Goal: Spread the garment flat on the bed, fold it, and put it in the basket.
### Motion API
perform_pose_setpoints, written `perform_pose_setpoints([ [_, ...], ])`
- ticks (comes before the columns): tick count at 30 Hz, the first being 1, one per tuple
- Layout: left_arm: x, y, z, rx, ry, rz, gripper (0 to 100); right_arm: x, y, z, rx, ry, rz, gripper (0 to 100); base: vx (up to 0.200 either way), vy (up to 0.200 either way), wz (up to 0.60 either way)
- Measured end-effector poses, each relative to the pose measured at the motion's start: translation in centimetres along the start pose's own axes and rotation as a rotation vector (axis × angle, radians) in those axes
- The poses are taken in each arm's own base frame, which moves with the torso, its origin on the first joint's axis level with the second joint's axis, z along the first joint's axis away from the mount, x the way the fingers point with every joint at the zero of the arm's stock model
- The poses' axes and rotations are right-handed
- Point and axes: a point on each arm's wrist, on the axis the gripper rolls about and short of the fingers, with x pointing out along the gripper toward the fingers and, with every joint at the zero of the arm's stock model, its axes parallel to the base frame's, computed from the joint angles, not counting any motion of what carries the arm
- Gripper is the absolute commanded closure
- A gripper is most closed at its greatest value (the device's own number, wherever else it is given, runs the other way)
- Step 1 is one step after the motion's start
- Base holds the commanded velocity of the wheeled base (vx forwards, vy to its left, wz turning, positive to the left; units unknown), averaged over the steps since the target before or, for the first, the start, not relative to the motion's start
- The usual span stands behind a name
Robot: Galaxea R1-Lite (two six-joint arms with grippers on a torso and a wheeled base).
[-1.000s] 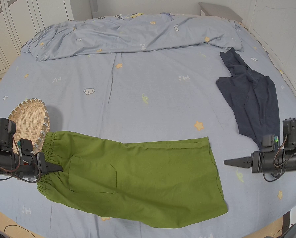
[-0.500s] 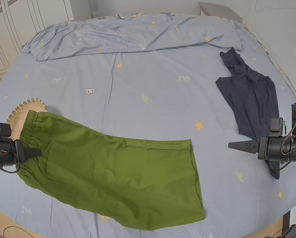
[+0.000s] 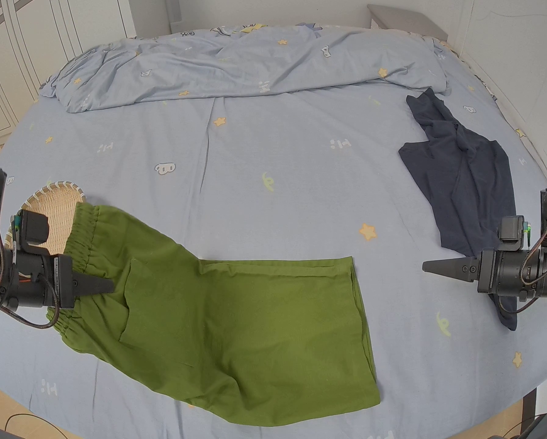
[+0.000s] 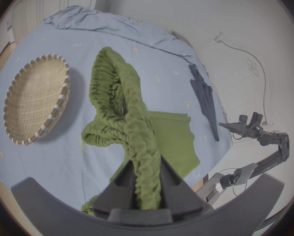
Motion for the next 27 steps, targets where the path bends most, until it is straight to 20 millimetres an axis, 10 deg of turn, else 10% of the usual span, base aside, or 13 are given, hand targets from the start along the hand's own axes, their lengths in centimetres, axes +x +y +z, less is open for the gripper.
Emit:
perform_pose_setpoints([
  [27, 8.5, -14.5, -1.6, 0.107, 0.111, -0.066, 100, 0.1, -0.2, -0.2, 0.005, 0.007, -0.005, 0, 0.000, 0.000, 0.00],
])
